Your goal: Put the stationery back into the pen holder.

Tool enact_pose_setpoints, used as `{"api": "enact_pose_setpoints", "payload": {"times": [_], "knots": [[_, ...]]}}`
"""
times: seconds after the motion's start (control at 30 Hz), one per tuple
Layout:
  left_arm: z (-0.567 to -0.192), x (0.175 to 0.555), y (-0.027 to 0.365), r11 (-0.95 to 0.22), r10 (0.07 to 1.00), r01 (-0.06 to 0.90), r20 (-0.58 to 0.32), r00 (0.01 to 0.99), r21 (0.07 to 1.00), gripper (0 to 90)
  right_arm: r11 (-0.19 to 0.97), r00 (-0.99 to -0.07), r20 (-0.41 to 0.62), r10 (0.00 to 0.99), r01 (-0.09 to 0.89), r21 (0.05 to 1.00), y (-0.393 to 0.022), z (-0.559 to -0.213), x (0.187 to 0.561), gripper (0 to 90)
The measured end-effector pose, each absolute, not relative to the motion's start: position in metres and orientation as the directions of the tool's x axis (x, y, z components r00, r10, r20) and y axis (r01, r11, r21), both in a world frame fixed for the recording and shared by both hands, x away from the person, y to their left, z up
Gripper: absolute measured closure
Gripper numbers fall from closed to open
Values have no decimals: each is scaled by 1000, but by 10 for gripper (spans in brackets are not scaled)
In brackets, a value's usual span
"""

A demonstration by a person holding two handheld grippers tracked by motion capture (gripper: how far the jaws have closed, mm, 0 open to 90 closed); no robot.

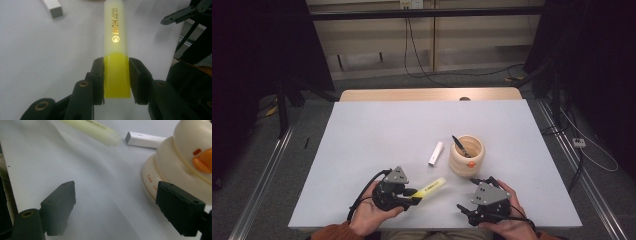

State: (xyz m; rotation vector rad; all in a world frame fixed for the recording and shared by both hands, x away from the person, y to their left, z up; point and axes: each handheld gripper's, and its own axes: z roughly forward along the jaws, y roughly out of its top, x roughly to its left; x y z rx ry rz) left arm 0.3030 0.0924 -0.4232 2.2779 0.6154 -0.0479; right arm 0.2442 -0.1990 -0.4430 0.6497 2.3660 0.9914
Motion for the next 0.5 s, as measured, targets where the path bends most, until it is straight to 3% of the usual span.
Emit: {"api": "enact_pose_setpoints", "payload": {"times": [0.27,0.5], "knots": [[-424,302,85,-615,394,432,-218,893,660,673,684,-752,-369,546,146,714,-192,-442,239,212],[-422,304,83,-618,384,426,-219,897,661,673,709,-750,-412,518,106,697,-187,-443,238,225]]}}
